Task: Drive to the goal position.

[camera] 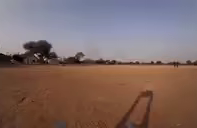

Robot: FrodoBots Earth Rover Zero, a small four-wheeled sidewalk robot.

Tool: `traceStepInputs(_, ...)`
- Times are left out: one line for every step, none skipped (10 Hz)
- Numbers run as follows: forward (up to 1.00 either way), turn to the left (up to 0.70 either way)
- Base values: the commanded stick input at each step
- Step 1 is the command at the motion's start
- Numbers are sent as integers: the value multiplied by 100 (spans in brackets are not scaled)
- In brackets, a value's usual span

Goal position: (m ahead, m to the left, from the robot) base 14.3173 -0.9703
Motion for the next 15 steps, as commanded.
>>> traceStepInputs(68, 0)
traceStepInputs(68, 0)
traceStepInputs(68, 0)
traceStepInputs(68, 0)
traceStepInputs(68, 0)
traceStepInputs(68, 0)
traceStepInputs(68, 0)
traceStepInputs(68, 0)
traceStepInputs(68, 0)
traceStepInputs(68, 0)
traceStepInputs(68, 0)
traceStepInputs(68, 0)
traceStepInputs(68, 0)
traceStepInputs(68, 0)
traceStepInputs(68, 0)
